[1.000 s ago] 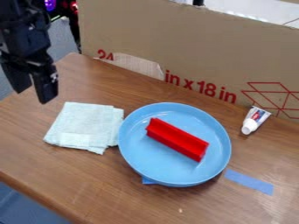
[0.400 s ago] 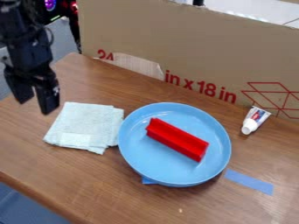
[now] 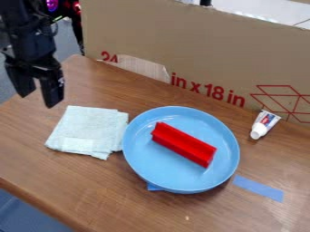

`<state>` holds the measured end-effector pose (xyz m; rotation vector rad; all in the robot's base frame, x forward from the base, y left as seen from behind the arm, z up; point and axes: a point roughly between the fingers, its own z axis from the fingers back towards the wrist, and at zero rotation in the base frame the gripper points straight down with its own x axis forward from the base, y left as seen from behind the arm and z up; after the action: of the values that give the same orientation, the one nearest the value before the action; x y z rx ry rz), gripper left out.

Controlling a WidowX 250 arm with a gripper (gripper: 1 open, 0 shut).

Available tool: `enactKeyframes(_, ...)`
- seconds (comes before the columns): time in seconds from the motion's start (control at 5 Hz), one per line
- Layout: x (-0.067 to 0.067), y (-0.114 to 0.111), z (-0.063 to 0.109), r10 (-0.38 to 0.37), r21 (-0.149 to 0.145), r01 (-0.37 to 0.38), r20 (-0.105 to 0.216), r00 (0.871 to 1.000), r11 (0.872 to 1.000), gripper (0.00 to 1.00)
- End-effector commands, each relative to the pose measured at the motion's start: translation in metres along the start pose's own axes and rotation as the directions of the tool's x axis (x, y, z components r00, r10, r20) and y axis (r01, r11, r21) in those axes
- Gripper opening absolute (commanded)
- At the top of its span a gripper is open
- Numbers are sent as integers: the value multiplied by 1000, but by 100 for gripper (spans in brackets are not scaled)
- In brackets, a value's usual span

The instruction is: Move the red object from the cloth to the blue plate

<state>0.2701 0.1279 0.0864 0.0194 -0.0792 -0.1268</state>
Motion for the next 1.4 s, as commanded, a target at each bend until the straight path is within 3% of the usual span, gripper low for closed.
enactKeyframes(0.0, 0, 6, 3, -9, 38, 8, 18, 1000, 999, 100)
enactKeyframes(0.4, 10, 23, 3, 27, 66, -27, -11, 1000, 997, 100)
enactKeyframes(0.6, 13, 24, -11, 41, 70, -40, -10, 999, 997, 100)
enactKeyframes(0.8, 16, 18, -40, 41, 63, -40, -21, 999, 997, 100)
enactKeyframes(1.0, 5, 7, -37, 27, 41, -26, -32, 999, 999, 100)
enactKeyframes(1.2, -5, 4, -23, 11, 40, -12, 13, 1000, 999, 100)
